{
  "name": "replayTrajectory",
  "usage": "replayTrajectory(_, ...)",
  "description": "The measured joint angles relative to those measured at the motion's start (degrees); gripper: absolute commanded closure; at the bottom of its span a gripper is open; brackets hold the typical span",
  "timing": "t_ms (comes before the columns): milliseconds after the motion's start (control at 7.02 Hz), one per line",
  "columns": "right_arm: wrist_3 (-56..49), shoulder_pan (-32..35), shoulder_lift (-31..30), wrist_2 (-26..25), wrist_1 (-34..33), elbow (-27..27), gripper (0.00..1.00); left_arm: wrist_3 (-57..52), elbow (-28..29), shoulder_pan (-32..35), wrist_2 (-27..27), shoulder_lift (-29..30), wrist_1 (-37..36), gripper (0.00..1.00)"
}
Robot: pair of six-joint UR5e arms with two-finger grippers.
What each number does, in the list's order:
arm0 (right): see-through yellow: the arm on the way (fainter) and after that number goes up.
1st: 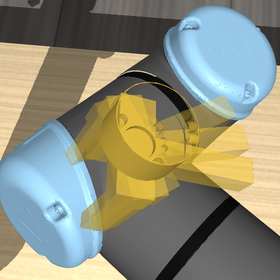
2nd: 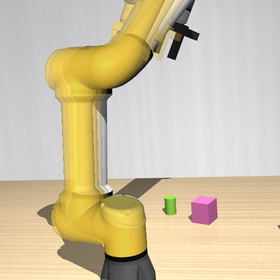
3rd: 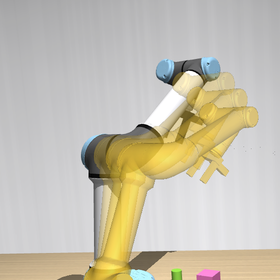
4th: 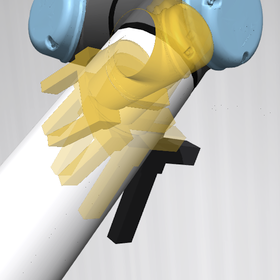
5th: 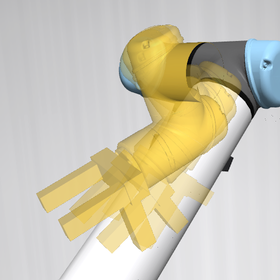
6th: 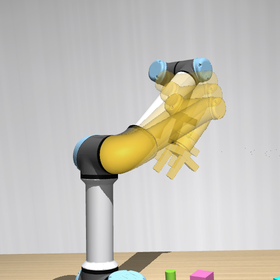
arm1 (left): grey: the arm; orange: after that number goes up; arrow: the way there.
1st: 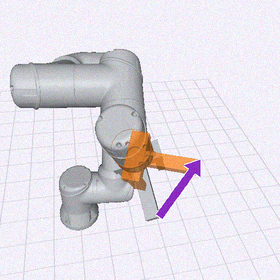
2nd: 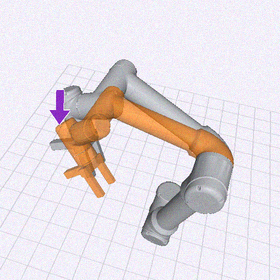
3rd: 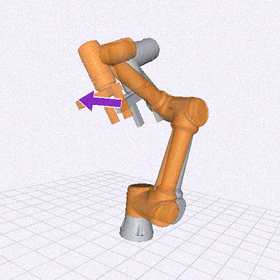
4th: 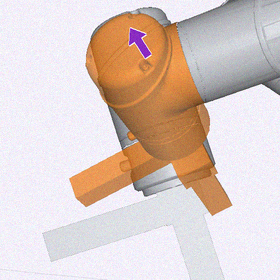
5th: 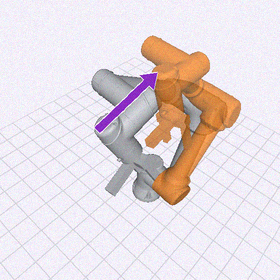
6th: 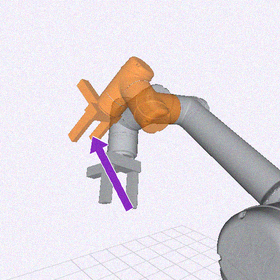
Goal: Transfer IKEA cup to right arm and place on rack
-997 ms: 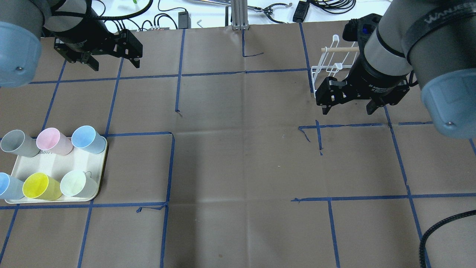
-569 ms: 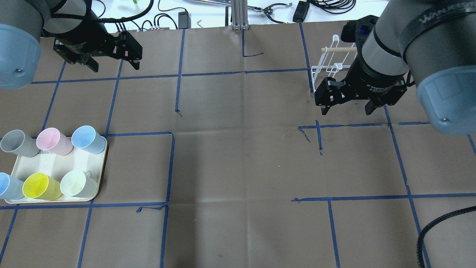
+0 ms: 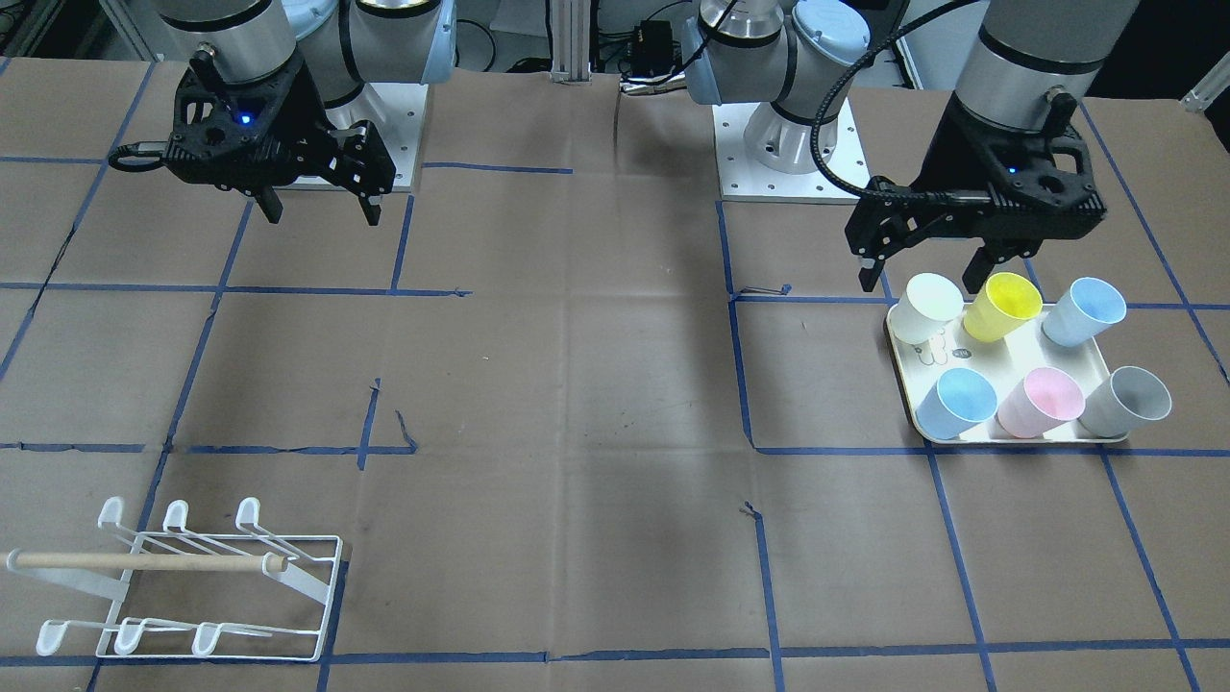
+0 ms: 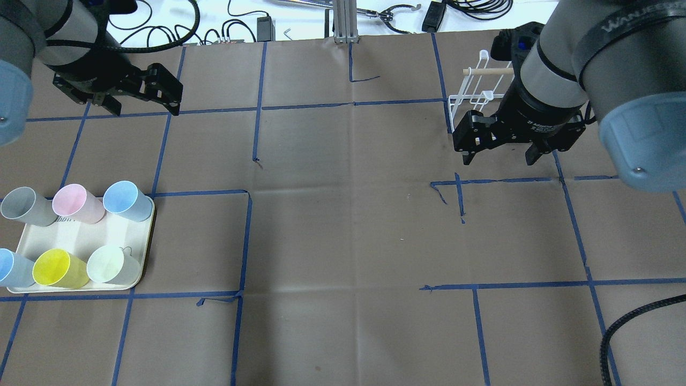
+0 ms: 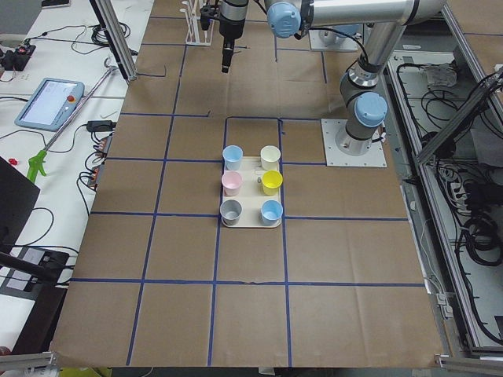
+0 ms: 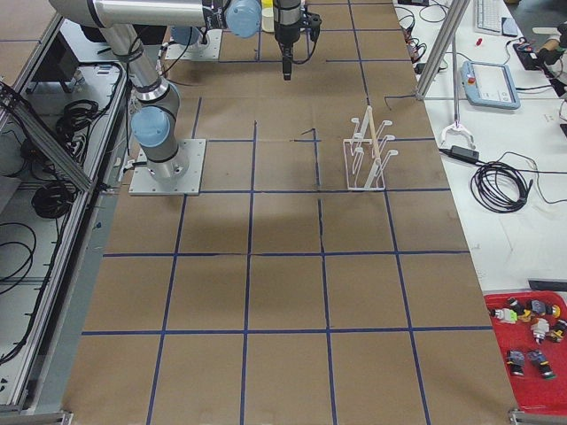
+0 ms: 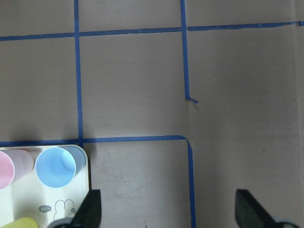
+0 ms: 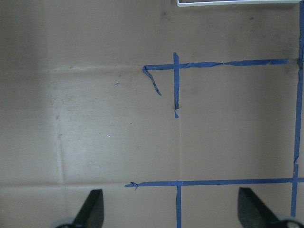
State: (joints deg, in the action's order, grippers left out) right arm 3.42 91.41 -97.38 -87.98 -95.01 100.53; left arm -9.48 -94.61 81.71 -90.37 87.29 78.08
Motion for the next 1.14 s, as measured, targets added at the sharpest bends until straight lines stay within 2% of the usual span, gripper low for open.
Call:
replayTrajectory(569,0.01,0.00,-0.01,0.00,0.00,0.01,0.00,-9.71,-4.41,-11.34,0.00,-2.77,0.16,0.00)
replayTrajectory(1139,0.01,0.00,0.15,-0.02,0.00,0.14,0.00,-11.85,-7.38,-13.87,0.34,0.17,-2.82,0.00)
